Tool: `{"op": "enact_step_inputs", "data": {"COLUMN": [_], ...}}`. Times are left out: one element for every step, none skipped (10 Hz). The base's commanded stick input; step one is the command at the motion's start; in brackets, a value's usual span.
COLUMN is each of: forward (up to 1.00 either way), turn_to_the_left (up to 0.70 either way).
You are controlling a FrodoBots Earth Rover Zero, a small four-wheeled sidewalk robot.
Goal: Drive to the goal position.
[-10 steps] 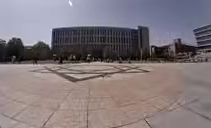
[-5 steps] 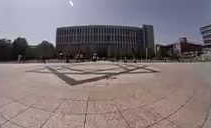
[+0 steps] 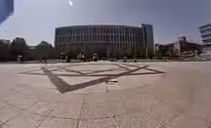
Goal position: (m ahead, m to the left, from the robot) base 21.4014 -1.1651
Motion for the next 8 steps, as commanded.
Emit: {"op": "enact_step_inputs", "data": {"forward": [1.0,1.0,1.0,1.0,1.0,1.0,1.0,1.0], "turn_to_the_left": [0.0,0.0,0.0,0.0,0.0,0.03,0.31,0.4]}}
